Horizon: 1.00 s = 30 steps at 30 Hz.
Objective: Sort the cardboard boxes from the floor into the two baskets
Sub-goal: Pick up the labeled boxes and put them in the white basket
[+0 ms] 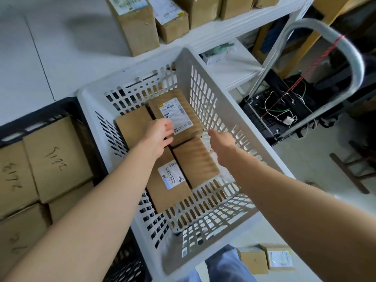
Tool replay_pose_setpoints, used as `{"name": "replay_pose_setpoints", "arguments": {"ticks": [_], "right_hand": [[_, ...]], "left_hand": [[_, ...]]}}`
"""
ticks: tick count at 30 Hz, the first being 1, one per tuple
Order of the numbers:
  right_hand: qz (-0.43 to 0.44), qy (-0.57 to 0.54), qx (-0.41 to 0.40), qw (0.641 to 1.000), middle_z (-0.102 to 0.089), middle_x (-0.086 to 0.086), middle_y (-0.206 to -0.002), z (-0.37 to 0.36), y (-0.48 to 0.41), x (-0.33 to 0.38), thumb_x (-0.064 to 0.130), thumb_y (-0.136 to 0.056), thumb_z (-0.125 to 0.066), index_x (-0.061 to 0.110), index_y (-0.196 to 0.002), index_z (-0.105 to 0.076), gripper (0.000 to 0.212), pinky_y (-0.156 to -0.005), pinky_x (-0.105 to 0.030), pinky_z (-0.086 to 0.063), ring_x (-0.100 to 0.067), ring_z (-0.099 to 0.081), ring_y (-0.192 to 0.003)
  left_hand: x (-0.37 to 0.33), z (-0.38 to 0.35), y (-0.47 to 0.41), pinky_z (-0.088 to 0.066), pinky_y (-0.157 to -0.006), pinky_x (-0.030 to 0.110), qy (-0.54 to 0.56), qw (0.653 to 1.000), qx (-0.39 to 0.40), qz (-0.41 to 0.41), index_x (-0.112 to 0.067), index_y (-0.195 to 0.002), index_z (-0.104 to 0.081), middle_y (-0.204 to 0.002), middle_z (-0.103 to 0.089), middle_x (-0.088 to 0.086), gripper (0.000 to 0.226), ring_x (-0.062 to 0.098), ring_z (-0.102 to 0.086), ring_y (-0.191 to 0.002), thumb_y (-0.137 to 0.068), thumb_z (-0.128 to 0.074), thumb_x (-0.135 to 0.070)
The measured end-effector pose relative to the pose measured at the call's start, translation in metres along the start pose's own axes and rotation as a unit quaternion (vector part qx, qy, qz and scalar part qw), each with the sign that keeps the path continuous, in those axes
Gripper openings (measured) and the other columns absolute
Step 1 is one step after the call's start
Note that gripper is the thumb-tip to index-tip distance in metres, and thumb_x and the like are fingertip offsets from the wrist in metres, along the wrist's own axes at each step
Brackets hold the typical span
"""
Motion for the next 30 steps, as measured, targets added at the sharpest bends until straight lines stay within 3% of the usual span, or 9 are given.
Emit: {"name": "replay_pose_setpoints", "arguments": {"ticks": [8, 12, 14, 15, 20, 27, 30], "right_hand": [[0.129, -0.043, -0.044, 0.990, -0.031, 0.001, -0.052, 0.029, 0.084, 0.061, 0.028, -0.096, -0.047, 0.015, -0.066, -0.038, 0.035, -0.028, -0.012, -0.017, -0.011, -0.027, -0.041], [0.185, -0.100, -0.089, 0.974, -0.037, 0.001, -0.052, 0.054, 0.139, 0.066, 0.031, -0.096, -0.047, 0.007, -0.072, -0.051, 0.034, -0.031, -0.016, -0.022, -0.010, -0.033, -0.041], [0.210, -0.139, -0.105, 0.962, -0.049, -0.012, -0.059, 0.065, 0.165, 0.059, 0.030, -0.097, -0.047, -0.007, -0.091, -0.062, 0.040, -0.043, -0.020, -0.027, -0.010, -0.039, -0.047], [0.222, -0.152, -0.114, 0.956, -0.053, -0.018, -0.066, 0.071, 0.177, 0.053, 0.030, -0.097, -0.048, -0.010, -0.099, -0.062, 0.043, -0.048, -0.023, -0.028, -0.011, -0.039, -0.052], [0.247, -0.179, -0.187, 0.934, -0.056, 0.007, -0.072, 0.120, 0.229, 0.006, 0.036, -0.098, -0.046, 0.016, -0.094, -0.063, 0.027, -0.056, -0.024, -0.039, -0.004, -0.048, -0.061], [0.207, -0.257, -0.339, 0.881, -0.055, 0.006, -0.076, 0.217, 0.278, -0.099, 0.037, -0.096, -0.050, 0.011, -0.089, -0.064, 0.031, -0.065, -0.024, -0.039, -0.007, -0.048, -0.068], [0.164, -0.286, -0.381, 0.864, -0.059, 0.009, -0.083, 0.247, 0.288, -0.161, 0.039, -0.095, -0.050, 0.018, -0.093, -0.062, 0.024, -0.066, -0.023, -0.042, -0.006, -0.053, -0.077]], "left_hand": [[-0.068, -0.011, 0.079, -0.047, -0.097, 0.038, -0.014, 0.986, 0.093, -0.138, -0.010, -0.098, -0.061, -0.108, -0.063, 0.009, 0.010, 0.022, -0.060, -0.110, -0.094, -0.053, -0.014], [-0.085, -0.026, 0.132, -0.049, -0.092, 0.035, -0.047, 0.966, 0.162, -0.196, -0.013, -0.091, -0.062, -0.097, -0.063, 0.005, 0.009, 0.020, -0.061, -0.105, -0.093, -0.053, -0.017], [-0.082, -0.038, 0.158, -0.048, -0.093, 0.037, -0.064, 0.954, 0.200, -0.213, -0.013, -0.090, -0.060, -0.095, -0.062, 0.004, 0.010, 0.020, -0.061, -0.105, -0.094, -0.053, -0.019], [-0.077, -0.045, 0.172, -0.048, -0.094, 0.038, -0.077, 0.948, 0.219, -0.217, -0.014, -0.090, -0.060, -0.096, -0.062, 0.005, 0.011, 0.021, -0.061, -0.106, -0.094, -0.052, -0.019], [-0.039, -0.093, 0.235, -0.044, -0.099, 0.042, -0.130, 0.913, 0.325, -0.211, -0.015, -0.090, -0.061, -0.098, -0.061, 0.006, 0.014, 0.020, -0.061, -0.102, -0.095, -0.051, -0.023], [0.044, -0.163, 0.316, -0.045, -0.096, 0.038, -0.196, 0.861, 0.435, -0.177, -0.015, -0.092, -0.062, -0.097, -0.060, 0.005, 0.017, 0.018, -0.057, -0.094, -0.097, -0.049, -0.025], [0.096, -0.191, 0.336, -0.046, -0.091, 0.035, -0.232, 0.843, 0.464, -0.144, -0.016, -0.090, -0.062, -0.092, -0.060, 0.003, 0.017, 0.016, -0.056, -0.088, -0.096, -0.049, -0.025]]}}
Point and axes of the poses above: each hand's wrist, its own y-axis away from the middle knuckle, its own z-axis out of the back of the hand, x = y × z, the point moved 7 cm from there along -y, towards the middle knuckle
